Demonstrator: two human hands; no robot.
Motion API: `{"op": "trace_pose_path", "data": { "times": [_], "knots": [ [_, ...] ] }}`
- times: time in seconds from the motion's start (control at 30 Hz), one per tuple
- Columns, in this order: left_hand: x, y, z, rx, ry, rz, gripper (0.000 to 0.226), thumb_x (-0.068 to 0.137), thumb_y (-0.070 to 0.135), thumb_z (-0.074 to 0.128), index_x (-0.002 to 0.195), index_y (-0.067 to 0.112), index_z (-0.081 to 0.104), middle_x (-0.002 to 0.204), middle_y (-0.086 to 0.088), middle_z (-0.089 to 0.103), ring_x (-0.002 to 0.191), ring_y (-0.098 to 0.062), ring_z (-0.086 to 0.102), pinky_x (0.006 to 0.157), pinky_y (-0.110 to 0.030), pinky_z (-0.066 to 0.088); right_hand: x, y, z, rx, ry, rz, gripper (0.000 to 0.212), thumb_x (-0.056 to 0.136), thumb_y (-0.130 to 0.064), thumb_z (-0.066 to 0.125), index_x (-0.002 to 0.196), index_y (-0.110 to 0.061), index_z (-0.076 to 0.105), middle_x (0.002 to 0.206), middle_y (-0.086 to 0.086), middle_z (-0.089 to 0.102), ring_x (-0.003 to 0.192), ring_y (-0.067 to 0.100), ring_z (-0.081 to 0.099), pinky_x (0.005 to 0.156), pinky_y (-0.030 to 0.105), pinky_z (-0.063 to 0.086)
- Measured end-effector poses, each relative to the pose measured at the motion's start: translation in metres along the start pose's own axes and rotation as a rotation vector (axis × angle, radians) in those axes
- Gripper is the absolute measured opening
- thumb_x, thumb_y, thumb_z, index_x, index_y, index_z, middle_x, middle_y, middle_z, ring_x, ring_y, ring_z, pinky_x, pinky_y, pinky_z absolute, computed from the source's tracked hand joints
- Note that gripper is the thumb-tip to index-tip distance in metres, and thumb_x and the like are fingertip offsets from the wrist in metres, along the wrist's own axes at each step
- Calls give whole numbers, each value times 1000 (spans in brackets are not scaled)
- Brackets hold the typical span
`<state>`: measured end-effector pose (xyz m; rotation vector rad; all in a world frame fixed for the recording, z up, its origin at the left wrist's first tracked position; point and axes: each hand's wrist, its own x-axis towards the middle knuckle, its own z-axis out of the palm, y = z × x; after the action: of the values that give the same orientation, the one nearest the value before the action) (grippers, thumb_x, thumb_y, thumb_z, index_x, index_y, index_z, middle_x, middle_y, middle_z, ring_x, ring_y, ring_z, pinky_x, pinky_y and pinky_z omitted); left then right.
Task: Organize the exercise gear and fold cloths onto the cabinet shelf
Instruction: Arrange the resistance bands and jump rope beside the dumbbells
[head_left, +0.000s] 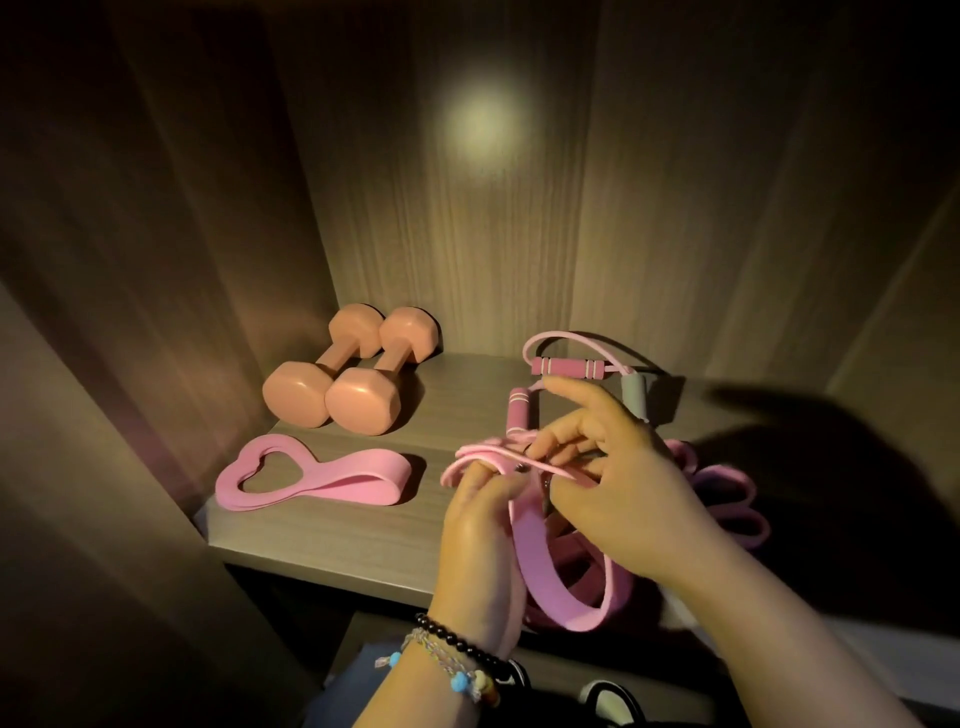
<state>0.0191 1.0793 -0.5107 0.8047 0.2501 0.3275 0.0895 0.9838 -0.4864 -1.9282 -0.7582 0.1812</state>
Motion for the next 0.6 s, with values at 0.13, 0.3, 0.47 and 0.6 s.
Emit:
{"op": "trace_pose_path", "data": {
  "times": [0.13, 0.3, 0.47, 0.6],
  "knots": [
    [1, -1, -2, -114, -71, -14, 41, 92, 35, 44, 102, 8, 73, 109, -19, 69, 102, -31, 66, 91, -45, 53, 0, -1, -3, 80, 10, 5, 60, 78, -2, 66, 119, -43, 54, 96, -20, 65, 97, 1, 61, 91, 30, 52],
    [5, -2, -2, -3, -14, 108, 42, 88, 32, 49, 111, 1, 65, 114, -22, 66, 109, -35, 61, 99, -47, 45, -1, -5, -4, 220, 66, 2, 40, 76, -14, 74, 103, -41, 63, 94, -21, 68, 91, -5, 64, 73, 13, 51],
    [1, 0, -3, -23, -79, 100, 39, 91, 35, 47, 100, 6, 71, 111, -17, 67, 104, -30, 63, 97, -43, 50, 9, 7, -9, 308, 323, 204, 28, 83, -18, 71, 104, -35, 65, 102, -14, 67, 90, 4, 64, 79, 26, 52],
    [-4, 2, -3, 41, -161, 30, 43, 89, 41, 53, 102, 3, 68, 120, -21, 63, 111, -33, 59, 105, -48, 42, 11, 9, -15, 339, 189, 270, 32, 84, -17, 70, 107, -39, 65, 105, -12, 67, 93, 8, 64, 80, 27, 52]
  ]
}}
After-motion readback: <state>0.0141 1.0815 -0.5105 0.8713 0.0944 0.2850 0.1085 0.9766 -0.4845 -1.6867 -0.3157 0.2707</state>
